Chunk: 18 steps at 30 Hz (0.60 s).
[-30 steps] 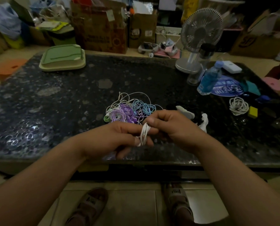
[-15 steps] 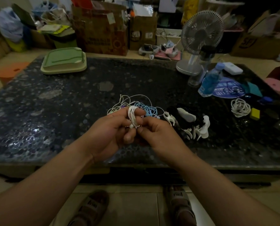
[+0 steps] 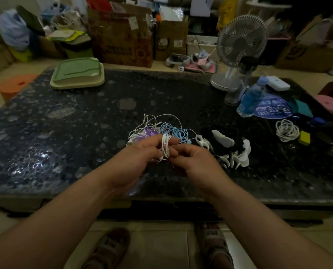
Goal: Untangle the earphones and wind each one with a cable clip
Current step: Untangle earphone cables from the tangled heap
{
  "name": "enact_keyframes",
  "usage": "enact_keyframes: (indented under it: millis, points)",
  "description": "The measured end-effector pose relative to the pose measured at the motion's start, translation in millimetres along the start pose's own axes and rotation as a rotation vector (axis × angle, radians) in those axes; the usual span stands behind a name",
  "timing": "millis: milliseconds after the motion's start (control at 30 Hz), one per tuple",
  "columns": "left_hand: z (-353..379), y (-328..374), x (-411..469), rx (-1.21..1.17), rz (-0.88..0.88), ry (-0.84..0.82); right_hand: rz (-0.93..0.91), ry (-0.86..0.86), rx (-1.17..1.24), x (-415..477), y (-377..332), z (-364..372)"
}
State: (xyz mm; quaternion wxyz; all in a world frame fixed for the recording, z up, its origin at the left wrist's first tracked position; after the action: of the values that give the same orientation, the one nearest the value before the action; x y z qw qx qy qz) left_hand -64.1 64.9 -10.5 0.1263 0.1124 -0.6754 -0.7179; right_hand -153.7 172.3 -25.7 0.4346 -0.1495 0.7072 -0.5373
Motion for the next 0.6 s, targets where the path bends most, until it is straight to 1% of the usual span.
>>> enact_keyframes:
  millis: [67, 133, 267, 333, 400, 533, 600]
  points:
    - [1, -1, 1, 0.000, -0.007, -0.007, 0.035, 0.036, 0.044, 2, 3, -2]
    - [3, -4, 1, -0.014, -0.007, -0.018, 0.088, 0.037, 0.150, 4, 6, -1]
    - [2, -5, 1, -0.072, 0.008, 0.014, 0.172, -0.065, 0.385, 4, 8, 5]
    - [-3, -6, 3, -0.156, 0.018, 0.079, 0.187, -0.129, 0.457, 1, 5, 6]
    - [-5, -7, 4, -0.267, 0.015, 0.118, 0.190, -0.152, 0.474, -1, 1, 3]
    - [1, -8, 4, -0.476, -0.011, 0.098, 0.175, -0.150, 0.452, -2, -3, -5]
    - [2, -9, 4, -0.519, -0.023, 0.093, 0.169, -0.155, 0.443, -1, -3, -6]
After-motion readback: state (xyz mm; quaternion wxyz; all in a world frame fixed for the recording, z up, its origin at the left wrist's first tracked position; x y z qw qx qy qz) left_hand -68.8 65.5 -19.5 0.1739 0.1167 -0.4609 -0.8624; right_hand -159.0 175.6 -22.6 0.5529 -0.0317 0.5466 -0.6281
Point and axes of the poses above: each hand's wrist, its own x-axis towards the middle knuckle, its own z-axis out of the palm, y = z × x, the point moved 7 cm from there along x, towards the middle knuckle, and after that the axes turned 13 degrees about z, right-handed, at the moved point
